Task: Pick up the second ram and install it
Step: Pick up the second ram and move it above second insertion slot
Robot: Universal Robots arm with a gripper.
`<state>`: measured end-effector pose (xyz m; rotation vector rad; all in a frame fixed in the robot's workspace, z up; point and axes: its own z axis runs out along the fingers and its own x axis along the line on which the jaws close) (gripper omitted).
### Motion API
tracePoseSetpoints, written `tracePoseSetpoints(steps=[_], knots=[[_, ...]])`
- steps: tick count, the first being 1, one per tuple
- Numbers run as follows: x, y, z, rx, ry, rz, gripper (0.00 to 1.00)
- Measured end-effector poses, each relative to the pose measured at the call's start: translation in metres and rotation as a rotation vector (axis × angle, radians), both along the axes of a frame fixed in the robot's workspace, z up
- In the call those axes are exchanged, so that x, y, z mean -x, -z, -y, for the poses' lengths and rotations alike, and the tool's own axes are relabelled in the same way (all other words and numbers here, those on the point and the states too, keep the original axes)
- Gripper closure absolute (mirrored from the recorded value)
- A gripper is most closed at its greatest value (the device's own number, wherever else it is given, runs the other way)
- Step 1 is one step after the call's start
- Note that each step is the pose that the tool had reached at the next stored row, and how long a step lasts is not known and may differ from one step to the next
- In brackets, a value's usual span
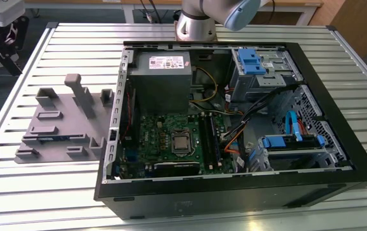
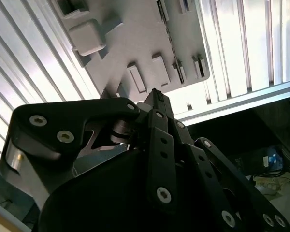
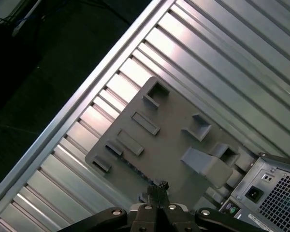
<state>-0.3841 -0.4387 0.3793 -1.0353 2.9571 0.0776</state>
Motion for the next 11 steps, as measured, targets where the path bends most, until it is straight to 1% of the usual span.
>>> tracePoseSetpoints(steps=[11], knots=[[0.0015,0.0001,0.0001,0.0002,-0.136,-0.0001,0.89]])
